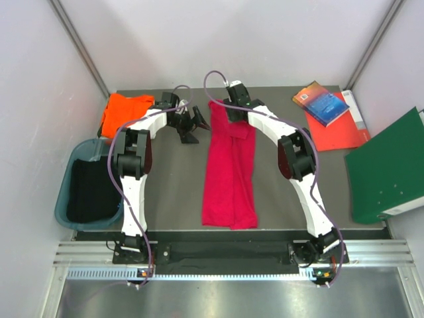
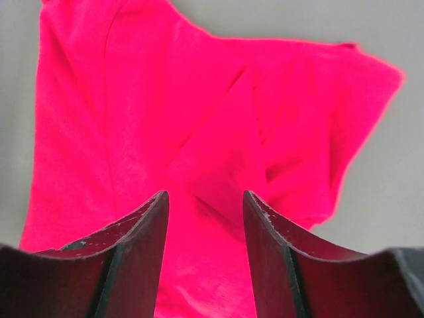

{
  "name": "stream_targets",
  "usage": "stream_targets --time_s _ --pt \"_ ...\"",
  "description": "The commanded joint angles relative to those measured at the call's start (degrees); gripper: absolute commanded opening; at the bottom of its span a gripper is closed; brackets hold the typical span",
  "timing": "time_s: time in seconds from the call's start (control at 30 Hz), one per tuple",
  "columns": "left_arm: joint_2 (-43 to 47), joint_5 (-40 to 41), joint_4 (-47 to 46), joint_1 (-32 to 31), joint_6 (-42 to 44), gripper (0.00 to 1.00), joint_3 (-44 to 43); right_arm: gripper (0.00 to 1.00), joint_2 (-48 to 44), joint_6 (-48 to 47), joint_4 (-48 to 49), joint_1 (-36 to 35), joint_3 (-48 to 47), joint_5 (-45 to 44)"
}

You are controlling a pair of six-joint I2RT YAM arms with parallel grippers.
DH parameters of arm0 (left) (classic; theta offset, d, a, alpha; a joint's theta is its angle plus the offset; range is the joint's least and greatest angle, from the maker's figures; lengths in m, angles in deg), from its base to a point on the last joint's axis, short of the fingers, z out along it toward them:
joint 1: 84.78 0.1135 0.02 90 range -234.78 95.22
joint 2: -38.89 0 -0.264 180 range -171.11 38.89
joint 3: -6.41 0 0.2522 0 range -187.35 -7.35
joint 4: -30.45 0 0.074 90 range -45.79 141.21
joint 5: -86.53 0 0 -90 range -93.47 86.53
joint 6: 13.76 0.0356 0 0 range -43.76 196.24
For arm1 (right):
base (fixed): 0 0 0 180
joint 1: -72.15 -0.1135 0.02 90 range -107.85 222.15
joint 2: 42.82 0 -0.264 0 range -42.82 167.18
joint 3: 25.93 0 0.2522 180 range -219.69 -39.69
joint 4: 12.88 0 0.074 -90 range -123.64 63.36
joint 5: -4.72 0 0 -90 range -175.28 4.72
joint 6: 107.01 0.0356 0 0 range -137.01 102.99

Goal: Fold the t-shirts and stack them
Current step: Grab the bottom of the folded rectangular tshirt with both arms

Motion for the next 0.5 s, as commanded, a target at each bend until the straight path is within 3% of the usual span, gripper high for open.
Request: stream_targets --time_s 0.0,0.17,0.23,0.37,0.47 --pt "-0.58 -0.12 1.19 0.25 1.34 0.99 -1.49 0.49 2.04 1.77 1.23 0.08 -1.85 2.75" --pt "-0.49 0.32 1.80 0.25 1.78 0.99 -1.40 0.45 3.71 2.47 0.88 0.25 -1.76 3.54" --pt "-0.49 0.32 1.80 0.25 1.60 0.99 -1.40 0.38 3.89 2.74 0.88 0.60 -1.59 3.89" --pt "-0.41 0.50 1.81 0.25 1.60 0.99 -1.40 0.09 3.80 3.53 0.96 1.13 -1.32 3.81" --pt "-0.32 0.67 1.89 0.25 1.69 0.99 -1.40 0.05 3.54 3.97 1.05 1.40 -1.15 2.93"
